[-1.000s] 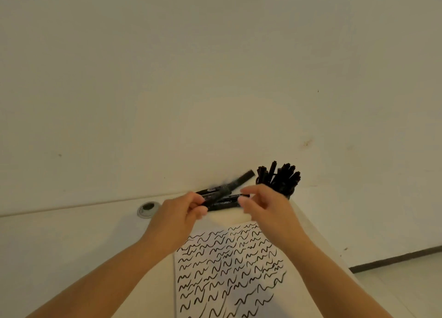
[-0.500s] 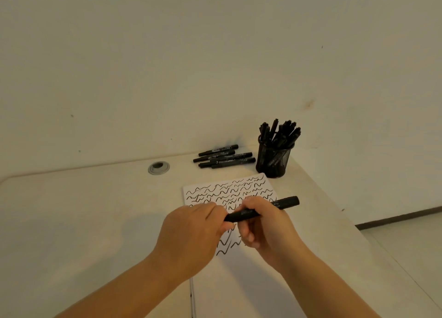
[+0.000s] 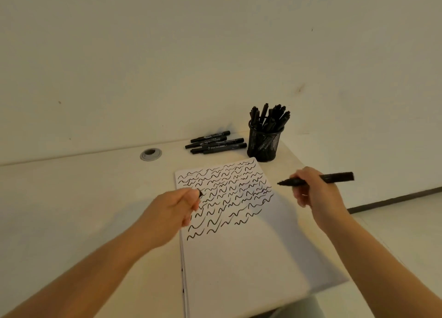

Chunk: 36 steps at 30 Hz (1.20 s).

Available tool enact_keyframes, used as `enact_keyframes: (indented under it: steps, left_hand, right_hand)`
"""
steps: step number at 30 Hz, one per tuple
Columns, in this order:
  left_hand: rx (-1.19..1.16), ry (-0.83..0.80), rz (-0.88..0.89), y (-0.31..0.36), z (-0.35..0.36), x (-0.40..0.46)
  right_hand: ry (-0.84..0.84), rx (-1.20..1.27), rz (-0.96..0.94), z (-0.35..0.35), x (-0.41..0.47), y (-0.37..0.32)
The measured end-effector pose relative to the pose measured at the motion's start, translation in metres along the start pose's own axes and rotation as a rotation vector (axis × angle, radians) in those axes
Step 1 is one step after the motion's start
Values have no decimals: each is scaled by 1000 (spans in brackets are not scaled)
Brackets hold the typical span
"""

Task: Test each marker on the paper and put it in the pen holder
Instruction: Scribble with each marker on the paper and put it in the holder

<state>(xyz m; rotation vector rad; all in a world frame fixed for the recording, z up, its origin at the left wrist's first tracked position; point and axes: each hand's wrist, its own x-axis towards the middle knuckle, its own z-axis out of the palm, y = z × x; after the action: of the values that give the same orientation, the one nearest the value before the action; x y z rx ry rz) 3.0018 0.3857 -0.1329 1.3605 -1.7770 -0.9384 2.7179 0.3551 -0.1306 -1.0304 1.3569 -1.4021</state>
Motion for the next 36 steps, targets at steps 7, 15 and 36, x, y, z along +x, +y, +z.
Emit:
enact_keyframes:
  steps: [7,15,36]
  left_hand:
    - [31,302,59,-13,48,1]
    - [96,166,110,-14,56,9]
    - [103,119,160,-26,58,13]
  right_hand:
    - [111,112,172,11,-11,36]
    - [26,-57,-28,13,-15,33]
    - [-78,-451,-197,9,-3,47]
